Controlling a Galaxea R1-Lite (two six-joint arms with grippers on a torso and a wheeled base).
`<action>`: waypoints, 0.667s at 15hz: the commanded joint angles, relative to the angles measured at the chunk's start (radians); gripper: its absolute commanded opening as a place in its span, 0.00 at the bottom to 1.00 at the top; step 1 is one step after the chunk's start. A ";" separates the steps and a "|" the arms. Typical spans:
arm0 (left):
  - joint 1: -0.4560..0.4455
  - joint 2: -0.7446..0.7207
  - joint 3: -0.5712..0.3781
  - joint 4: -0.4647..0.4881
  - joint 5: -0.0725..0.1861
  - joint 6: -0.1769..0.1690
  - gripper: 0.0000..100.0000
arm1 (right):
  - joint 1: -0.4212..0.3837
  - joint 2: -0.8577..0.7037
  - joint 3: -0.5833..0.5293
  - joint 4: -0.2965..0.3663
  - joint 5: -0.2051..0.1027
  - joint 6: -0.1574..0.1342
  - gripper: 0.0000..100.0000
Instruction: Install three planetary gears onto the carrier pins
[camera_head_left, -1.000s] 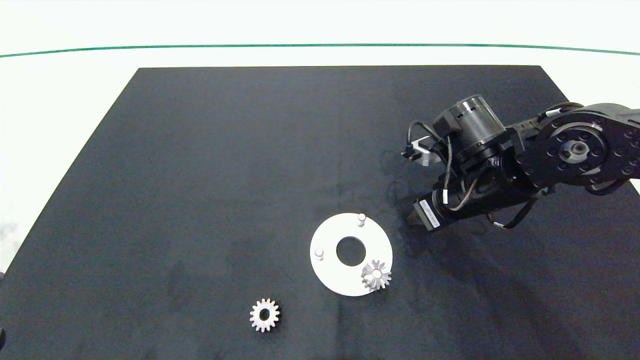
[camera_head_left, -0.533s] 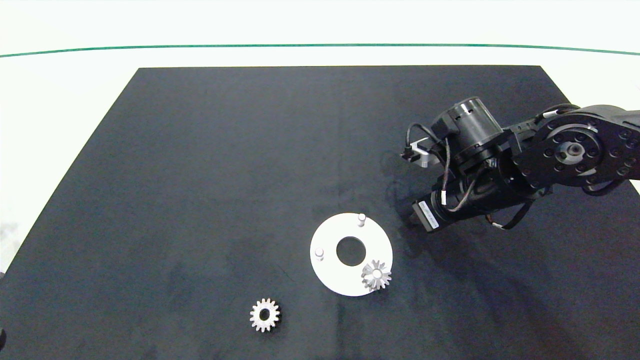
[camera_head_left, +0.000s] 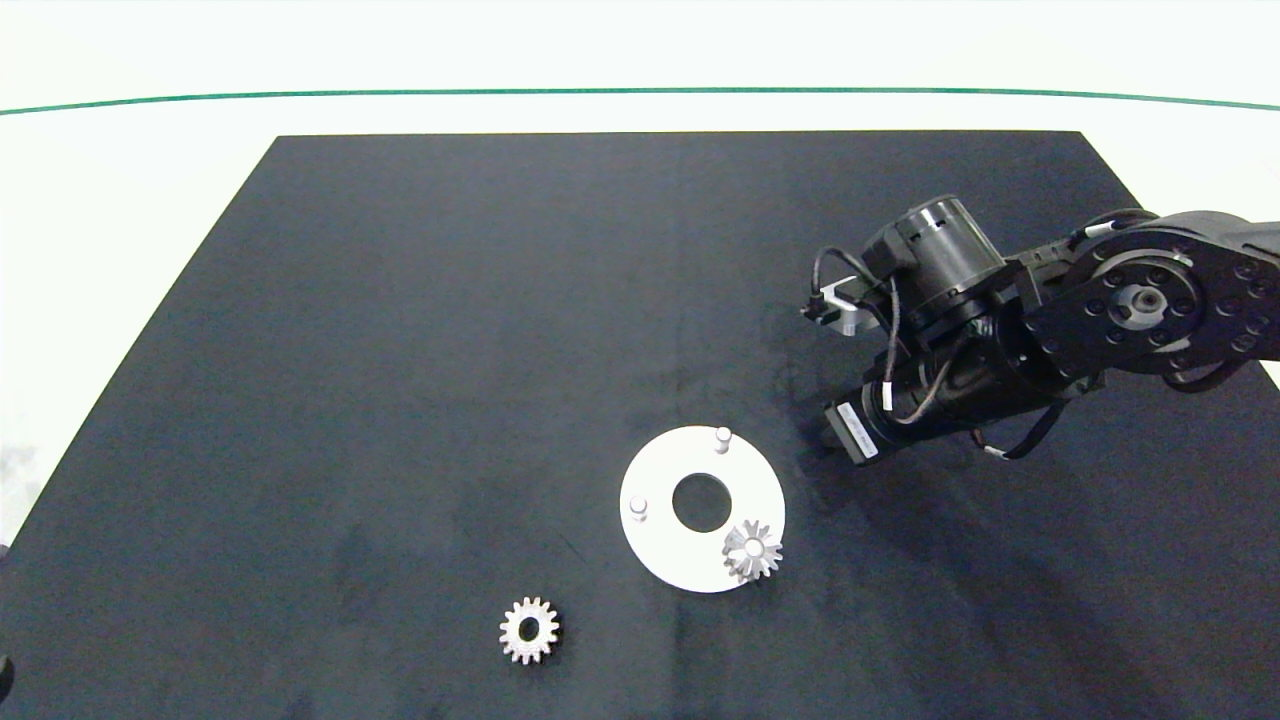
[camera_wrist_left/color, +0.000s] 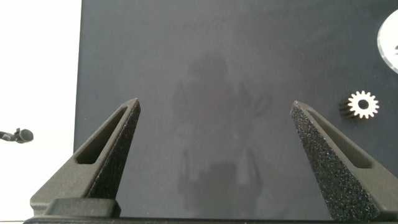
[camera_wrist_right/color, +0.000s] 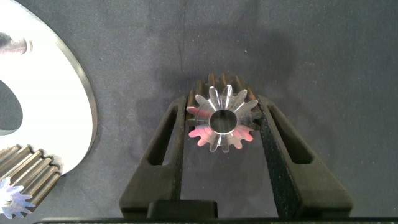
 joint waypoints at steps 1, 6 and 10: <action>-0.001 0.003 -0.001 0.001 0.001 0.001 1.00 | 0.001 0.001 0.002 0.004 0.000 -0.001 0.27; 0.001 0.001 0.001 0.002 0.001 0.001 1.00 | 0.001 0.000 -0.003 0.011 0.008 -0.010 0.19; 0.001 0.003 0.005 0.002 0.001 0.001 1.00 | 0.043 -0.008 -0.113 0.103 0.005 -0.030 0.19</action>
